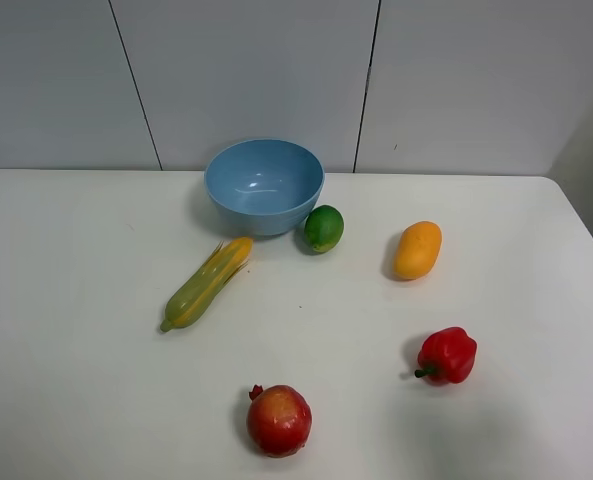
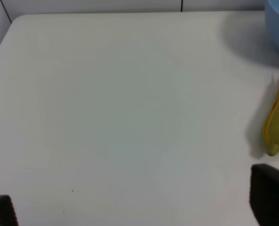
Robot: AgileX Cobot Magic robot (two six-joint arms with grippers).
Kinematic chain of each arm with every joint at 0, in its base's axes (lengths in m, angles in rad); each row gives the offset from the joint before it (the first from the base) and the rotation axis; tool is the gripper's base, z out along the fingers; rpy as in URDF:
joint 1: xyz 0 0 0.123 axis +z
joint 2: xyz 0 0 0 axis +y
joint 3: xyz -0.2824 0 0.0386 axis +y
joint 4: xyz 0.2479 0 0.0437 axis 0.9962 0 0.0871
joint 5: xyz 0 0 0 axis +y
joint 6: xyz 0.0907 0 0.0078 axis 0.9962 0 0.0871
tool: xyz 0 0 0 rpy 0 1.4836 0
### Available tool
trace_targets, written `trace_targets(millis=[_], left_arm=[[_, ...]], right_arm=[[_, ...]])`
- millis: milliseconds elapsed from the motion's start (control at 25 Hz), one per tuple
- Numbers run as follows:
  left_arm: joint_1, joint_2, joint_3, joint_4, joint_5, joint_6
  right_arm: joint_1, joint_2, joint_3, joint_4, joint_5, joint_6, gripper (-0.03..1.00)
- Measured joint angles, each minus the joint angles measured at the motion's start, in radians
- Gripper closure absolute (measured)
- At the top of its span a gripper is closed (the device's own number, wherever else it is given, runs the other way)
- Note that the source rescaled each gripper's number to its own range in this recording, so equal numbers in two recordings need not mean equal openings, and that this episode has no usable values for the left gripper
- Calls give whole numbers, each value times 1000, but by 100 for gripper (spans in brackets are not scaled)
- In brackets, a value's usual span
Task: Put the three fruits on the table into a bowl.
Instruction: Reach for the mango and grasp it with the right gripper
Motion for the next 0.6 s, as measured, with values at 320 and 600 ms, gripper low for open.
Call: trace_targets(millis=[320, 600], left_arm=[[0, 0, 0, 0, 0, 0], [0, 0, 0, 0, 0, 0]], right_arm=[[0, 0, 0, 0, 0, 0, -3], [0, 0, 0, 0, 0, 0, -3]])
